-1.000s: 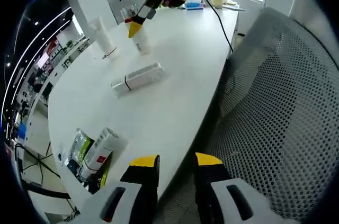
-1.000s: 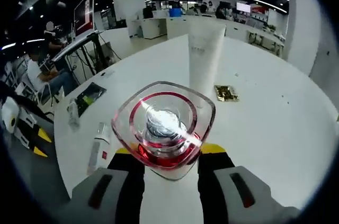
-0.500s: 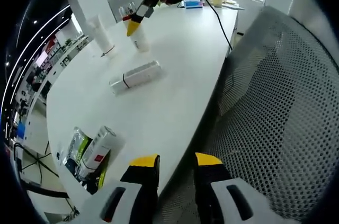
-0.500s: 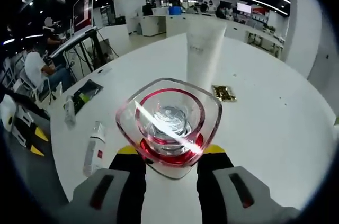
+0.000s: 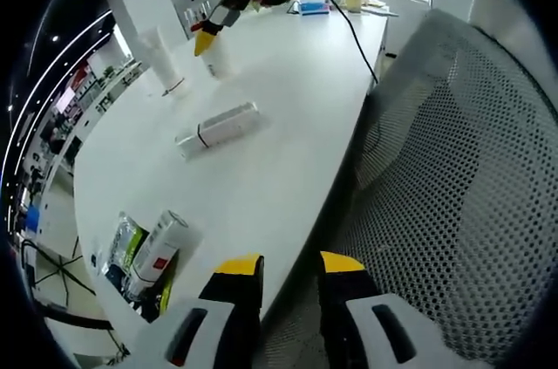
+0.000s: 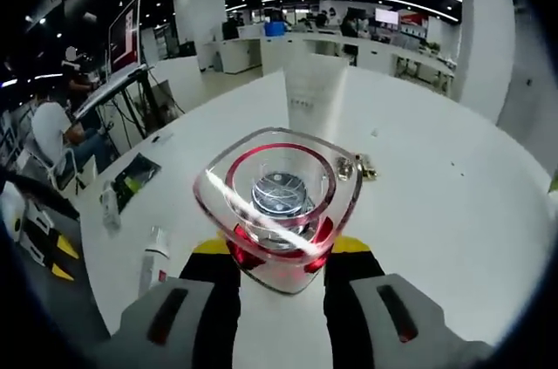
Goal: Arrange the skincare products in the storage area until every visible bottle or jar stands upright without overlapping.
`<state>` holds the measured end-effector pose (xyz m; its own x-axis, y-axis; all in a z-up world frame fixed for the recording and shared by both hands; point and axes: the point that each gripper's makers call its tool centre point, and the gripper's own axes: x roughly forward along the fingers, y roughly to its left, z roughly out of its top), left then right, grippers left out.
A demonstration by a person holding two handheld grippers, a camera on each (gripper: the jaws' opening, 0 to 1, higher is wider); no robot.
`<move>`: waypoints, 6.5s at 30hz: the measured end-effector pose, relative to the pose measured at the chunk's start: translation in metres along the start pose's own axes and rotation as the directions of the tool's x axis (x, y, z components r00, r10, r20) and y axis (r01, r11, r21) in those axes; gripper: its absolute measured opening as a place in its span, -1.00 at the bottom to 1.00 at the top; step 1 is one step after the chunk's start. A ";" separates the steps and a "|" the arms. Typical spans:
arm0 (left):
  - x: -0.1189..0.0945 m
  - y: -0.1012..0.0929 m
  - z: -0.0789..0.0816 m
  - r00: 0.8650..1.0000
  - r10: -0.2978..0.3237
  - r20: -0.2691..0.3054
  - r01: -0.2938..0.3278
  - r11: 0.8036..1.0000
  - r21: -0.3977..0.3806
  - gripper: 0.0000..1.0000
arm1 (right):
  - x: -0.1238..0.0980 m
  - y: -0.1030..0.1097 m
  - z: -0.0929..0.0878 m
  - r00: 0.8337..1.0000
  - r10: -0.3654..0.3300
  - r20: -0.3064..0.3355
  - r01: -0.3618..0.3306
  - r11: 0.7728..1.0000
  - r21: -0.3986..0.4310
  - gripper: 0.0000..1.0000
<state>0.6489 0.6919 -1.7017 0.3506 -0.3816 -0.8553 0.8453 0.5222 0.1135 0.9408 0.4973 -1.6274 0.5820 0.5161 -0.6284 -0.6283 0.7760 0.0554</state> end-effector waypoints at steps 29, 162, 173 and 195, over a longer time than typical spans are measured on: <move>0.003 -0.004 -0.010 0.998 -0.036 -0.045 0.035 0.999 -0.007 -0.51 | 0.014 -0.062 0.033 0.997 -0.077 0.018 0.076 0.996 0.042 -0.33; 0.004 -0.003 -0.015 0.997 -0.032 -0.071 0.031 0.999 -0.017 -0.52 | 0.065 -0.059 0.019 0.957 0.145 -0.252 -0.201 0.956 -0.214 -0.40; 0.004 -0.002 -0.015 0.997 -0.030 -0.072 0.029 0.999 -0.016 -0.52 | 0.065 -0.059 0.021 0.963 0.136 -0.234 -0.180 0.968 -0.177 -0.22; 0.003 -0.002 -0.013 0.998 -0.024 -0.064 0.025 1.000 0.007 -0.51 | -0.008 -0.046 -0.007 0.980 0.055 -0.193 -0.065 0.997 -0.041 0.13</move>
<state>0.6425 0.6997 -1.7114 0.3033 -0.3445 -0.8884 0.8565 0.5072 0.0957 0.9616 0.4551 -1.6306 0.4355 0.4784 -0.7625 -0.6853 0.7255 0.0638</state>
